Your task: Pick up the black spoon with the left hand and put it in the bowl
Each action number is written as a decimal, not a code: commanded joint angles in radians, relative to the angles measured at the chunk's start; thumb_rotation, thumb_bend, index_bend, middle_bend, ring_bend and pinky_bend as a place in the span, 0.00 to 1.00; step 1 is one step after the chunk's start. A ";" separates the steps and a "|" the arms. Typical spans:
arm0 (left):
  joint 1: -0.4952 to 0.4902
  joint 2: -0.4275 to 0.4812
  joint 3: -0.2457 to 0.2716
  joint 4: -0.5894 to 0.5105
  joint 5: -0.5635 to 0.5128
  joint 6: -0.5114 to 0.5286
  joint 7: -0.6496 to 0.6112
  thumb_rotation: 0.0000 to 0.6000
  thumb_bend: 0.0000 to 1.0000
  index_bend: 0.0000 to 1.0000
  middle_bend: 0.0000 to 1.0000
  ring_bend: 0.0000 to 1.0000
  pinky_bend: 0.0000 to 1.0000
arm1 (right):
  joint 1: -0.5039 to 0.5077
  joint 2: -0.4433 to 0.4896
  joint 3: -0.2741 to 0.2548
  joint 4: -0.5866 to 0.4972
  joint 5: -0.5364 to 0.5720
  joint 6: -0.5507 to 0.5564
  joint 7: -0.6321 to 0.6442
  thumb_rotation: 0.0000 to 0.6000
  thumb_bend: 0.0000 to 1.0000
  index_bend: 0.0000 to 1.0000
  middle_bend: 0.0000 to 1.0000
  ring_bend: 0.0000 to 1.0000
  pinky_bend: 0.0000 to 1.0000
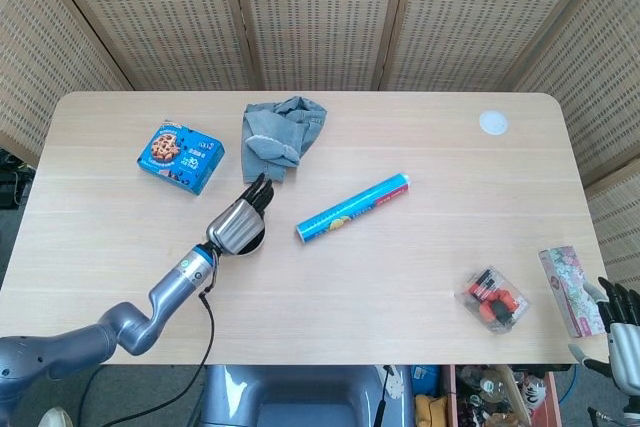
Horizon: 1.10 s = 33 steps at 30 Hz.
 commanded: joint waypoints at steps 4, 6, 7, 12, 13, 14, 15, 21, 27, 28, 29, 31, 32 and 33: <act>-0.007 -0.018 -0.017 0.046 -0.012 0.006 -0.015 1.00 0.42 0.63 0.13 0.00 0.00 | 0.002 0.001 0.001 -0.003 0.003 -0.006 -0.005 1.00 0.21 0.17 0.15 0.00 0.00; -0.006 -0.019 -0.019 0.062 -0.015 0.007 -0.020 1.00 0.42 0.63 0.13 0.00 0.00 | 0.003 0.000 0.000 -0.004 0.003 -0.009 -0.007 1.00 0.21 0.17 0.15 0.00 0.00; -0.002 -0.017 -0.019 0.076 -0.020 0.008 -0.023 1.00 0.42 0.63 0.13 0.00 0.00 | 0.004 0.000 0.000 -0.005 0.003 -0.010 -0.009 1.00 0.21 0.17 0.15 0.00 0.00; 0.020 0.012 -0.001 0.075 -0.018 0.021 -0.051 1.00 0.42 0.63 0.13 0.00 0.00 | 0.003 0.001 0.000 -0.007 0.002 -0.007 -0.009 1.00 0.21 0.17 0.15 0.00 0.00; 0.029 0.023 0.003 0.062 -0.018 0.026 -0.062 1.00 0.42 0.63 0.13 0.00 0.00 | 0.003 0.001 0.000 -0.006 0.001 -0.007 -0.009 1.00 0.21 0.17 0.15 0.00 0.00; 0.034 0.033 0.008 0.052 -0.016 0.030 -0.069 1.00 0.42 0.63 0.13 0.00 0.00 | 0.003 0.001 0.000 -0.006 0.001 -0.007 -0.009 1.00 0.21 0.17 0.15 0.00 0.00; 0.039 0.042 0.012 0.041 -0.014 0.034 -0.075 1.00 0.42 0.63 0.13 0.00 0.00 | 0.003 0.001 0.000 -0.005 0.000 -0.007 -0.008 1.00 0.21 0.17 0.15 0.00 0.00; 0.056 0.089 0.021 -0.059 -0.018 0.036 -0.103 1.00 0.42 0.63 0.13 0.00 0.00 | 0.005 -0.001 -0.001 -0.004 -0.005 -0.006 -0.007 1.00 0.21 0.17 0.15 0.00 0.00; 0.050 0.088 0.019 -0.109 -0.024 0.024 -0.076 1.00 0.42 0.63 0.13 0.00 0.00 | 0.002 -0.001 -0.001 -0.002 -0.003 -0.002 -0.003 1.00 0.21 0.17 0.15 0.00 0.00; 0.047 0.082 0.018 -0.109 -0.024 0.023 -0.070 1.00 0.42 0.63 0.13 0.00 0.00 | 0.001 -0.001 -0.001 -0.001 -0.002 -0.002 -0.002 1.00 0.21 0.17 0.15 0.00 0.00; 0.044 0.076 0.017 -0.107 -0.023 0.022 -0.064 1.00 0.42 0.63 0.13 0.00 0.00 | 0.001 -0.002 -0.001 0.000 -0.002 -0.002 -0.001 1.00 0.21 0.17 0.15 0.00 0.00; 0.038 0.063 0.013 -0.099 -0.022 0.021 -0.053 1.00 0.42 0.63 0.13 0.00 0.00 | 0.000 -0.002 -0.001 0.001 -0.001 -0.002 0.000 1.00 0.21 0.17 0.15 0.00 0.00; 0.033 0.050 0.007 -0.090 -0.024 0.021 -0.046 1.00 0.42 0.63 0.13 0.00 0.00 | -0.001 -0.003 -0.002 0.002 -0.001 -0.001 0.001 1.00 0.21 0.17 0.15 0.00 0.00; 0.030 0.040 0.002 -0.083 -0.028 0.020 -0.042 1.00 0.42 0.63 0.13 0.00 0.00 | -0.001 -0.003 -0.002 0.003 0.000 -0.002 0.001 1.00 0.21 0.17 0.15 0.00 0.00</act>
